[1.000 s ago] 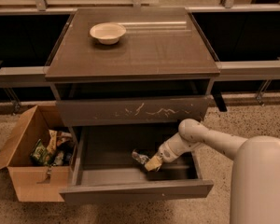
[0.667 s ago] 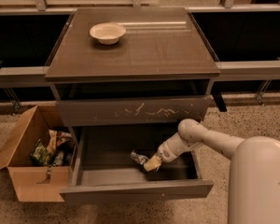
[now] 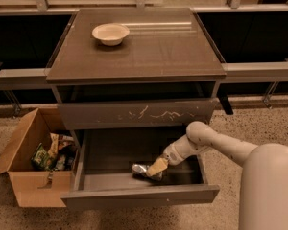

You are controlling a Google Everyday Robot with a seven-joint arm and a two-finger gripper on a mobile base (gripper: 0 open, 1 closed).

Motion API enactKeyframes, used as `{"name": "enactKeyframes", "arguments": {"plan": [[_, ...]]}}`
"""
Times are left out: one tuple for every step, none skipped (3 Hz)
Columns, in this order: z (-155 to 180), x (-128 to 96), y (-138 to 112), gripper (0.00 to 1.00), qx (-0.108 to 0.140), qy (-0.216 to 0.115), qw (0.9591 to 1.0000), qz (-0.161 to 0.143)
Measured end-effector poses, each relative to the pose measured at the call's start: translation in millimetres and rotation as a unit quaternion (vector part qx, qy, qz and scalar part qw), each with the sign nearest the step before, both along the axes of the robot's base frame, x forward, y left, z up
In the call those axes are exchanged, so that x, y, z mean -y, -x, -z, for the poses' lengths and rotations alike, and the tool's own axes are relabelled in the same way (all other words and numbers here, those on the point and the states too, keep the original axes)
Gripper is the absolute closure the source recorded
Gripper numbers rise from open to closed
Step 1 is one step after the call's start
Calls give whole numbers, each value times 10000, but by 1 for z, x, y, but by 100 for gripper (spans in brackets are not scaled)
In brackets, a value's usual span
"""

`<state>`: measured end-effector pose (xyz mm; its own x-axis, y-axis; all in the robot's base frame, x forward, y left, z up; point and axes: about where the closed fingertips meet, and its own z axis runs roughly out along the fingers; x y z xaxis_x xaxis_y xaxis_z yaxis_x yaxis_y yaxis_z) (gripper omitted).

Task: Place redbull can into middle drawer

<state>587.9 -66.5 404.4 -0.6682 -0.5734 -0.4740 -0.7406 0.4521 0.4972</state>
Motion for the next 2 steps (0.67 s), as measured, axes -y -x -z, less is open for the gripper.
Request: {"name": "enactKeyframes", "arguments": {"plan": [[-16,9,0,0,214,-118,9996,105],[-48,31,6,0,518,-307,9979,250]]}}
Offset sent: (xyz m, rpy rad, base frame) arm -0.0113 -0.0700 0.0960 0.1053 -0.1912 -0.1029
